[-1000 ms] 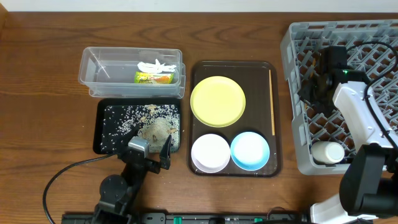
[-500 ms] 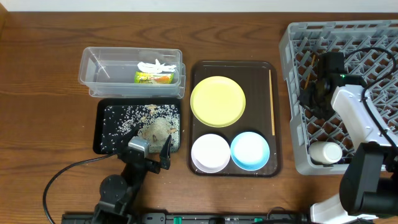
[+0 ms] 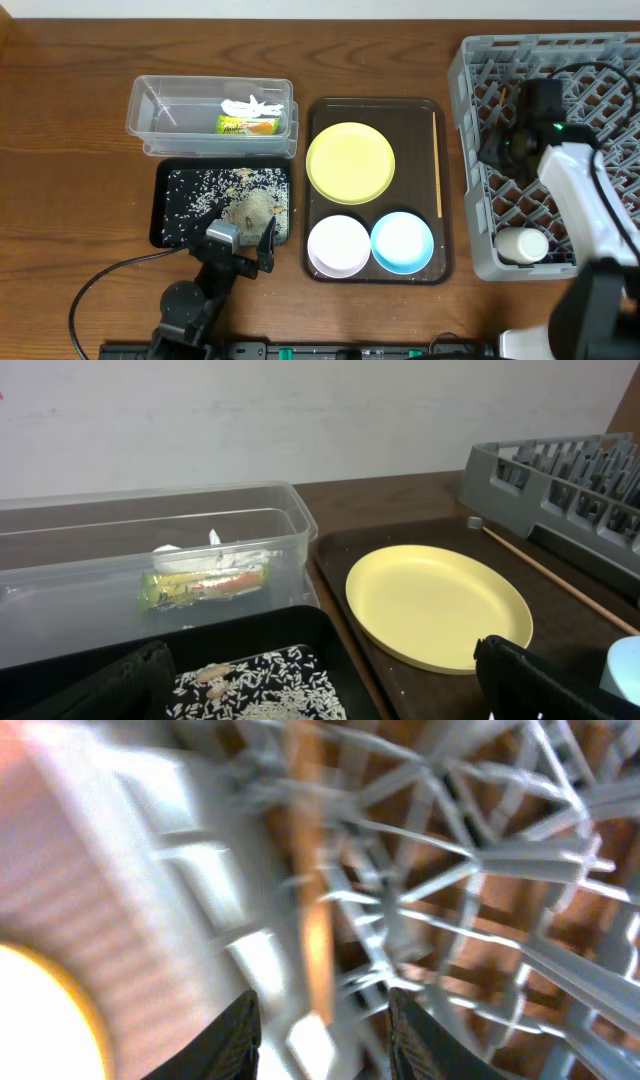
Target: Sort waste into correct bins and load items into the dishwasher rack
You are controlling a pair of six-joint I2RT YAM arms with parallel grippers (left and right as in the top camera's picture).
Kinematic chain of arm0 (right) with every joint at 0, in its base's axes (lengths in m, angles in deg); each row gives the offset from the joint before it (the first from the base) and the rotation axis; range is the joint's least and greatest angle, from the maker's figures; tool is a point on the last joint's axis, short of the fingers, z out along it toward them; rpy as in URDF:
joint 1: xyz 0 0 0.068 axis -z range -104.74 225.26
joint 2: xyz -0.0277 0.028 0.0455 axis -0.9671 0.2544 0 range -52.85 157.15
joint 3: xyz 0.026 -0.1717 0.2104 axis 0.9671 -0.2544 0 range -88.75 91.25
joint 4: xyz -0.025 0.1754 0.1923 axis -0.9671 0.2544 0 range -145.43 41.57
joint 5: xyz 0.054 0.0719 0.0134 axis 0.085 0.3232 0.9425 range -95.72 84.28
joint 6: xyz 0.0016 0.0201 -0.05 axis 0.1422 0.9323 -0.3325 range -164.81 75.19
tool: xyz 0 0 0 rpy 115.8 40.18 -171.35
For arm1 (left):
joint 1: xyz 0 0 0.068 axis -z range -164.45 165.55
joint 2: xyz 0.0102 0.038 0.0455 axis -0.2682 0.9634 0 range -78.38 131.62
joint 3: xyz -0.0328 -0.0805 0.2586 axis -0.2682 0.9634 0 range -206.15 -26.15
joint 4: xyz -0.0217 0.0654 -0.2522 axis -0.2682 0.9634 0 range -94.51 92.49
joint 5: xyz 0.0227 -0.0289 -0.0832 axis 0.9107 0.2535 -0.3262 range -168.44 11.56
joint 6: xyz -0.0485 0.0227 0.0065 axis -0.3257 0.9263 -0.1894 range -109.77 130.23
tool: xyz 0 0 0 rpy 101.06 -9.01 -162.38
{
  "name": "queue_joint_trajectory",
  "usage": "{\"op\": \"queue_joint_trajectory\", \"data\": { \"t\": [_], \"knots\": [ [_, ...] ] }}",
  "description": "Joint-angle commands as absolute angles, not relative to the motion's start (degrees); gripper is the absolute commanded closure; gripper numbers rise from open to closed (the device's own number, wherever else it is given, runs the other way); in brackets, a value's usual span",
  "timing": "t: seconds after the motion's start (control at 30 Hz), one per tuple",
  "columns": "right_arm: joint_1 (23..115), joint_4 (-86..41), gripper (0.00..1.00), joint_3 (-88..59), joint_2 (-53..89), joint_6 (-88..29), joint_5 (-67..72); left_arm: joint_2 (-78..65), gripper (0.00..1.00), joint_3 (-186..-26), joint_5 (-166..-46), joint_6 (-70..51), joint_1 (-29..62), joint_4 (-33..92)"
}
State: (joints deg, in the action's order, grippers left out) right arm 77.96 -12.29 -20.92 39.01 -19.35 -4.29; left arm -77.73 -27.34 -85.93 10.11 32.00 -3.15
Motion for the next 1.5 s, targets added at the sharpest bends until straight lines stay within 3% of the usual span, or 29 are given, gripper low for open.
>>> {"op": "queue_joint_trajectory", "data": {
  "t": [0.0, 0.13, 0.37, 0.63, 1.03, 1.07, 1.23, 1.47],
  "knots": [
    [74.44, -11.81, 0.58, -20.48, 30.44, -27.55, 4.24, -78.04, 0.03, -26.38, -86.56, 10.48, 31.98, -1.25],
    [68.08, -9.06, 0.51, -20.5, 25.17, -28.91, 4.2, -78.04, 0.02, -26.38, -86.56, 10.48, 31.98, -1.25],
    [57.66, -4.71, 0.5, -22.67, 28.67, -28.29, -3.96, -78.04, 0.03, -26.38, -86.56, 10.48, 31.98, -1.25],
    [56.87, -10.72, 0.6, -25.57, 40.62, -22.59, -10.32, -78.04, 0.03, -26.38, -86.56, 10.48, 31.98, -1.25],
    [57.88, -16.25, 0.57, -25.57, 55.92, -22.55, -17.66, -78.04, 0.02, -26.38, -86.56, 10.48, 31.98, -1.25],
    [57.96, -16.23, 0.58, -25.57, 56.54, -22.55, -17.33, -78.04, 0.03, -26.38, -86.56, 10.48, 31.98, -1.25],
    [58.03, -16.23, 0.96, -25.42, 57.87, -23.11, -11.04, -78.04, 0.03, -26.38, -86.56, 10.48, 31.98, -1.25],
    [58.73, -13.21, 0.99, -22.56, 49.91, -24.38, -6.95, -78.04, 0.03, -26.38, -86.56, 10.48, 31.98, -1.25]
  ]
}}
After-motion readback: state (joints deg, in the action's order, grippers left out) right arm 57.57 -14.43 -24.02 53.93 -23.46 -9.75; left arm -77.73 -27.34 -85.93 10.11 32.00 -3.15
